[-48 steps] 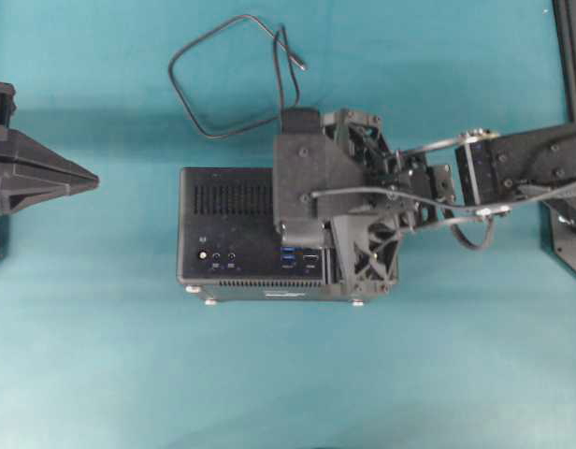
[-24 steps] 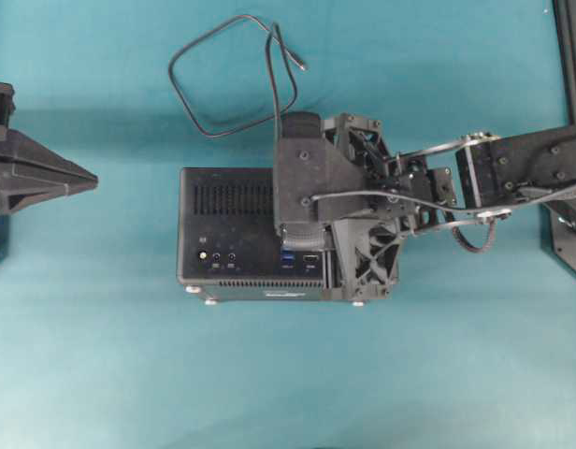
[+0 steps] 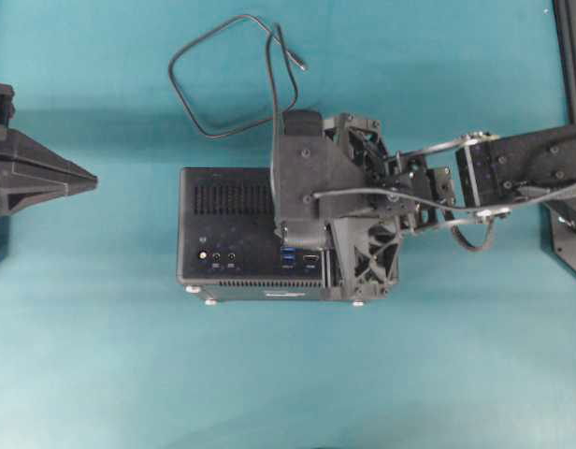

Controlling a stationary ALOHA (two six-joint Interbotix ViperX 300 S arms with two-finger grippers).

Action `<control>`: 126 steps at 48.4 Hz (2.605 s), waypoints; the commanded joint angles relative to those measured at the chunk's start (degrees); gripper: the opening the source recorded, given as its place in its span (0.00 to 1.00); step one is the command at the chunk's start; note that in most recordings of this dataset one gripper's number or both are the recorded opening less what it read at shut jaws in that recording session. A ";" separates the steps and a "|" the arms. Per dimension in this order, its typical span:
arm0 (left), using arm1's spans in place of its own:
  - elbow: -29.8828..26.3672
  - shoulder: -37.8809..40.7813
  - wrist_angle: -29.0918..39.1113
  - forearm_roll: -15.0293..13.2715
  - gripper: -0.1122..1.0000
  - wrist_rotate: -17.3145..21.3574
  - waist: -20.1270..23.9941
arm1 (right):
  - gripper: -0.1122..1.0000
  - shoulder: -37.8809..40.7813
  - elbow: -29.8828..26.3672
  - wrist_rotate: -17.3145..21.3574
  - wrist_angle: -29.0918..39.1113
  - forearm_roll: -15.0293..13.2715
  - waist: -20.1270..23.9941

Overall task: Insert the USB into the PC box with both arms.
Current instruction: 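Push the plug down into the blue USB port with the right gripper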

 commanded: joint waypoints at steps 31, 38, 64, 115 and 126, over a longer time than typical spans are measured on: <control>-0.79 0.18 -0.62 0.18 0.10 -0.18 -0.09 | 0.21 -1.05 1.49 1.58 -0.18 -0.62 -1.23; -0.97 0.18 -0.62 0.18 0.10 -0.18 -0.09 | 0.21 -1.14 1.49 1.76 -0.35 0.35 0.35; -0.97 0.09 -0.62 0.18 0.10 -0.26 0.00 | 0.21 -1.05 2.81 1.58 -0.79 -0.35 -1.41; -1.05 0.44 -0.62 0.18 0.10 -0.35 0.00 | 0.21 -0.44 2.72 1.85 -1.85 1.41 1.49; -1.05 0.35 -0.62 0.18 0.10 -0.26 0.00 | 0.21 -0.53 2.81 1.58 -1.58 0.79 0.62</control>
